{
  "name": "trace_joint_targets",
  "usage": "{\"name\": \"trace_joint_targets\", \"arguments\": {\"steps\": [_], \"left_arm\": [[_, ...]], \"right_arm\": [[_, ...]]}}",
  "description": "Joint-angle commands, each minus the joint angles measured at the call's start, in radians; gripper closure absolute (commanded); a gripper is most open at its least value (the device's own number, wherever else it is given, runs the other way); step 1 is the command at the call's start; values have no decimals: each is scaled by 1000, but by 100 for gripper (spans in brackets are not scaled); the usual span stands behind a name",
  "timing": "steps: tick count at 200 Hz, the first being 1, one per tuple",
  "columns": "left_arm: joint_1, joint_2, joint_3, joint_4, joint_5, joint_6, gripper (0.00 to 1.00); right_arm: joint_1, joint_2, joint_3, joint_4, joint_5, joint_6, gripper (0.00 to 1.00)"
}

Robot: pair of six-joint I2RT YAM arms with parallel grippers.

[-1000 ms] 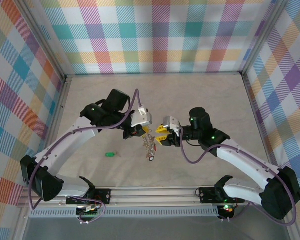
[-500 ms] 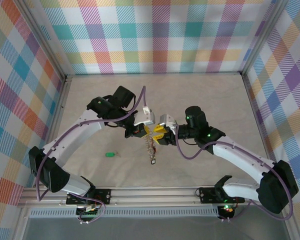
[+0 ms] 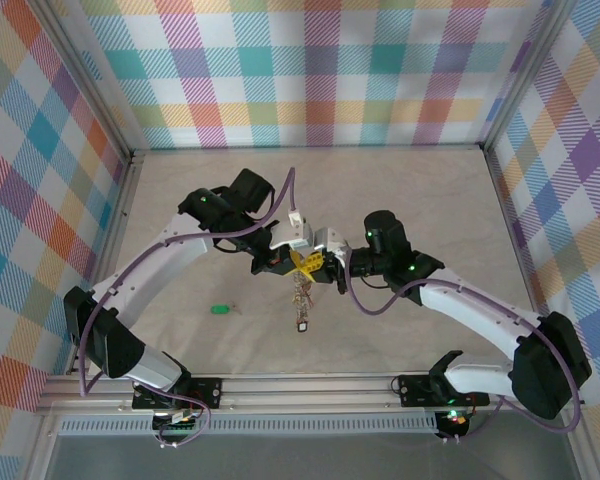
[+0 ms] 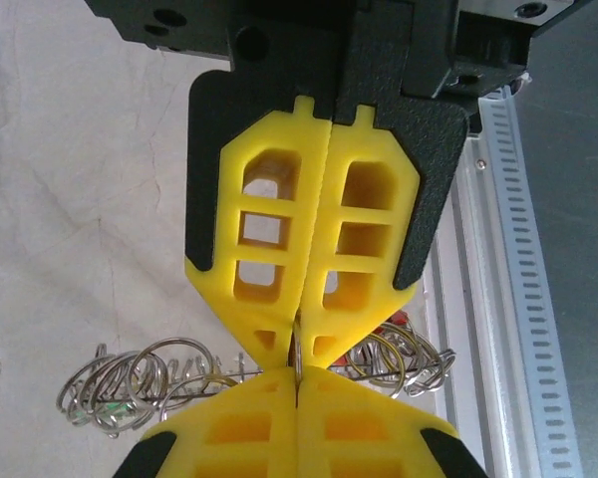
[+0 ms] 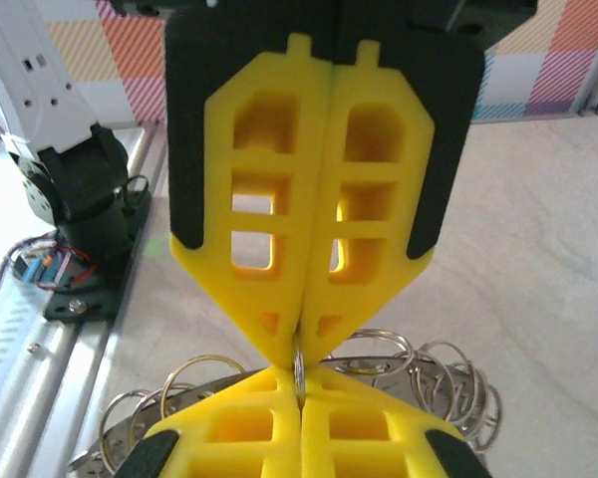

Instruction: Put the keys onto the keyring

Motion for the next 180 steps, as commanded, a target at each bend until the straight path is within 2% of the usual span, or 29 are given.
{"name": "trace_joint_targets", "arguments": {"steps": [1, 22, 32, 63, 97, 123, 169, 180], "left_arm": [[-3, -9, 33, -13, 84, 20, 98], [34, -62, -21, 40, 101, 5, 76], [53, -99, -65, 86, 95, -18, 70], [84, -182, -155, 162, 122, -41, 68], [89, -217, -212, 239, 138, -84, 68], [90, -227, -231, 312, 103, -128, 68], [89, -215, -230, 346, 187, -137, 68], [88, -211, -231, 348, 191, -142, 71]], "right_arm": [[8, 6, 20, 76, -29, 28, 100], [5, -3, -2, 140, -50, 70, 100], [2, -8, -14, 176, -56, 93, 100], [-15, -19, -69, 340, -83, 207, 100], [-15, -14, -90, 417, -121, 236, 100], [-15, -27, -92, 421, -135, 232, 100], [-15, -28, -86, 414, -130, 229, 100], [-15, -25, -90, 435, -129, 236, 100]]}}
